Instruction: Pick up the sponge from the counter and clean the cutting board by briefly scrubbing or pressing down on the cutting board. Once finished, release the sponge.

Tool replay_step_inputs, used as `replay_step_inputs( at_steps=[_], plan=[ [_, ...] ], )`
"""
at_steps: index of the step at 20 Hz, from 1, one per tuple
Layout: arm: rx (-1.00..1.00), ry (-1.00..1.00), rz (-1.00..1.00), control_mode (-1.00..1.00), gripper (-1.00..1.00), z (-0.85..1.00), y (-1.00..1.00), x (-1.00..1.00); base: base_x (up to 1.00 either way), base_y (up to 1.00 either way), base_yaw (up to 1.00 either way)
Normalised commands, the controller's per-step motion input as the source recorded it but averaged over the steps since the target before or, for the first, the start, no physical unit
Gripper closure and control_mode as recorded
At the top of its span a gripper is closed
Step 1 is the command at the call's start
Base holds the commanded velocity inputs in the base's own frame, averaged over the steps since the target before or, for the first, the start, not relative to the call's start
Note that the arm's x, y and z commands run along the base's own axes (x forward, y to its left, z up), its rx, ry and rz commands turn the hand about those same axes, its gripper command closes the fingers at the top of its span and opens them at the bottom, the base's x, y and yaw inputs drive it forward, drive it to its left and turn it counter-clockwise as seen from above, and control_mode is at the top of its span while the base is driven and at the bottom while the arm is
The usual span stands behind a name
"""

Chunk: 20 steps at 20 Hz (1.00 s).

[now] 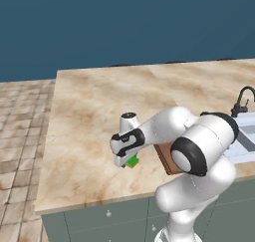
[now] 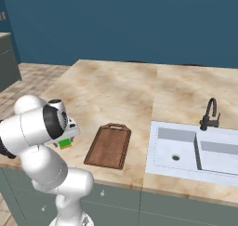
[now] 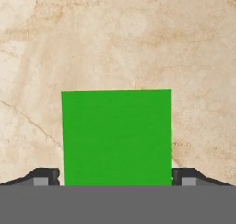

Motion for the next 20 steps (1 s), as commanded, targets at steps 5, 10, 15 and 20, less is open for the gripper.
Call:
replay_step_inputs(
  at_steps=[5, 10, 15, 20],
  plan=[
    [0.00, 0.00, 0.01, -1.00, 1.00, -0.07, 0.01, 0.00, 0.00, 0.00, 0.00],
    [0.01, 0.00, 0.01, -1.00, 1.00, 0.06, -0.26, -0.16, 0.00, 0.00, 0.00],
    [0.01, -0.01, 0.03, -1.00, 1.00, 0.42, -0.77, -0.28, 0.00, 0.00, 0.00],
    [0.00, 0.02, 0.05, -1.00, 1.00, 0.45, -0.86, -0.10, 0.00, 0.00, 0.00]
  ],
)
